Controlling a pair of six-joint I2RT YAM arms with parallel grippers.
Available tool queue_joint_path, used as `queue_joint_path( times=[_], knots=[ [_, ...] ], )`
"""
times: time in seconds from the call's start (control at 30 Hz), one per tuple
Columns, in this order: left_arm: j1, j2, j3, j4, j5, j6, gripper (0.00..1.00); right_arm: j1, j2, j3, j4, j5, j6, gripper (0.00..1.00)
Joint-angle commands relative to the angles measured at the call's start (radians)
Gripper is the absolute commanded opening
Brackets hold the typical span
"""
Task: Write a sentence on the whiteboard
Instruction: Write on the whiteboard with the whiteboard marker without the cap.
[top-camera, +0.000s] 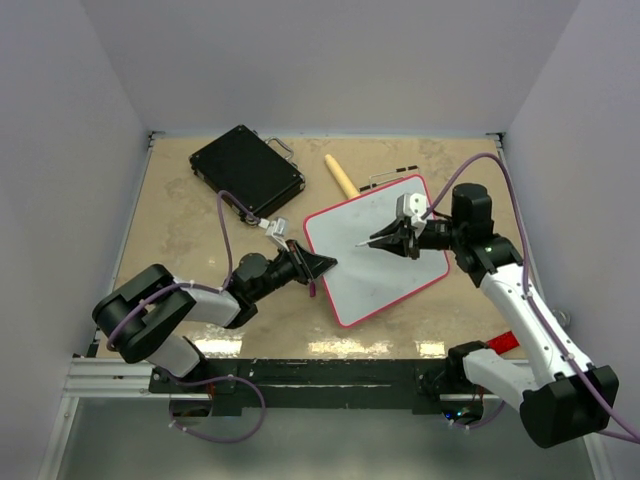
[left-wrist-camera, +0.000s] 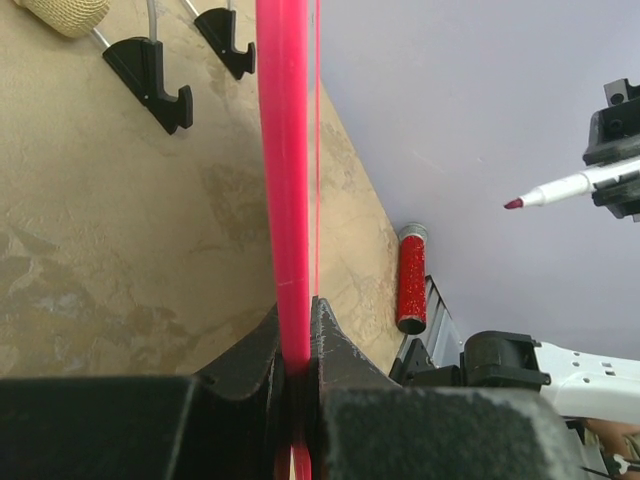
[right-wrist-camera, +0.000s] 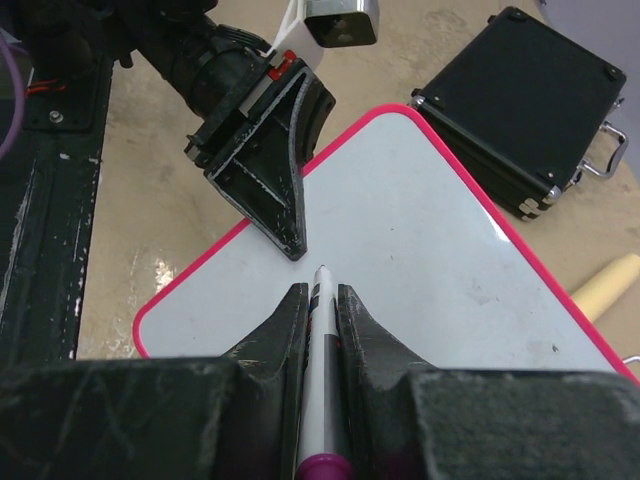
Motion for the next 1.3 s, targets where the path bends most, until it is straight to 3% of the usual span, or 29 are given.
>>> queue_joint_path(
  times=[0.0,0.33,0.67,1.03,1.27],
  knots=[
    [-0.007,-0.059,0.052,0.017,-0.013,0.06,0.0,-0.01,-0.024,0.033,-0.021,-0.058,-0.031,0.0],
    [-0.016,-0.082,0.082,-0.096,-0.005,0.104,0.0,-0.146,-0.022,0.054,-0.137,-0.212,-0.155,0.0],
    [-0.024,-0.058,0.096,-0.04,-0.008,0.112,0.0,-0.339,-0.056,0.041,-0.248,-0.294,-0.27,0.0],
    [-0.024,-0.052,0.07,0.003,-0.019,0.081,0.0,-0.395,-0.097,-0.021,-0.101,-0.25,-0.085,0.0],
    [-0.032,-0.033,0.032,0.077,-0.036,0.04,0.0,-0.353,-0.09,0.011,-0.133,-0.215,-0.069,0.0]
  ],
)
